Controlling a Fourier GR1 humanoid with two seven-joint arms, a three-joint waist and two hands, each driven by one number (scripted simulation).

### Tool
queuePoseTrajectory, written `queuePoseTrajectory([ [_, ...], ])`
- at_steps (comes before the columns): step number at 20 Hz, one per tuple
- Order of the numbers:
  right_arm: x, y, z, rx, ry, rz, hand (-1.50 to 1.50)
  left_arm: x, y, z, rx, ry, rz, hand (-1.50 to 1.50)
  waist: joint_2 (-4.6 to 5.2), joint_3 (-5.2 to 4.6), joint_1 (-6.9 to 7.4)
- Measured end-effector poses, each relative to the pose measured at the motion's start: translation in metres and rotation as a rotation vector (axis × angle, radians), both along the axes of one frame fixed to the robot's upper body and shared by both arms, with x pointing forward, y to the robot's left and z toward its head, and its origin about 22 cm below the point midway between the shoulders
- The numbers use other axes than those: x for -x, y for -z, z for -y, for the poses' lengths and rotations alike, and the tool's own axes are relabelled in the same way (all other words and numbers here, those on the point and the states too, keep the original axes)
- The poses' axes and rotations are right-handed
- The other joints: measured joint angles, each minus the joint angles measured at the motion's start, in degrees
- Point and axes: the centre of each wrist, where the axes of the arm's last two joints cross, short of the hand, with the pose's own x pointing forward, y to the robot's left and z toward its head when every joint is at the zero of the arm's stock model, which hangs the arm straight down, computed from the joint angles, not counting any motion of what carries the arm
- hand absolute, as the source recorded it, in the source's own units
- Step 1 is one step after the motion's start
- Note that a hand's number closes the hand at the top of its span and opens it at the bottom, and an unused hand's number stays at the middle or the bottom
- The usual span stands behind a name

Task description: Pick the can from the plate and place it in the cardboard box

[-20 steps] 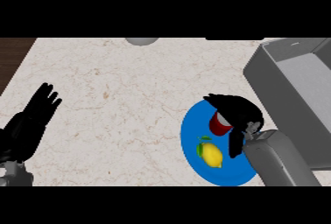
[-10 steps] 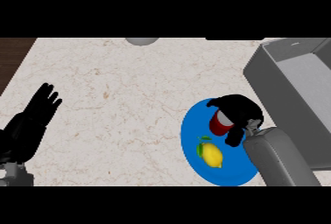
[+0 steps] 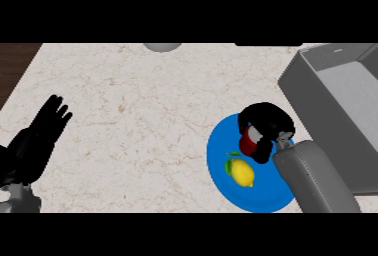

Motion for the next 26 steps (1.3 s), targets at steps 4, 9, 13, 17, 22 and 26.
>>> queuePoseTrajectory([
  [4, -0.021, 0.004, 0.022, -0.006, 0.238, 0.016, 1.5, 0.001, -0.002, 0.004, -0.002, 0.015, 0.003, 0.0, 0.15, -0.05, 0.7],
  [9, -0.053, 0.006, 0.032, -0.012, 0.437, 0.031, 1.5, -0.003, -0.007, 0.005, -0.002, 0.025, 0.006, 0.0, 0.33, -0.05, 1.27],
  [13, -0.07, 0.006, 0.036, 0.02, 0.513, 0.094, 1.5, -0.002, -0.008, 0.003, -0.005, 0.017, 0.007, 0.0, 0.41, 0.04, 1.15],
  [17, -0.075, -0.001, 0.024, 0.031, 0.532, 0.196, 1.5, 0.004, -0.004, 0.002, -0.007, 0.013, -0.001, 0.0, 0.24, 0.07, 0.64],
  [22, -0.081, -0.048, 0.005, 0.003, 0.512, 0.351, 1.5, 0.006, -0.003, -0.003, -0.01, -0.001, -0.006, 0.0, -0.08, 0.07, 0.0],
  [26, -0.078, -0.099, -0.007, -0.024, 0.521, 0.504, 1.5, 0.009, -0.001, 0.003, -0.004, -0.016, -0.011, 0.0, -0.33, 0.06, -0.61],
])
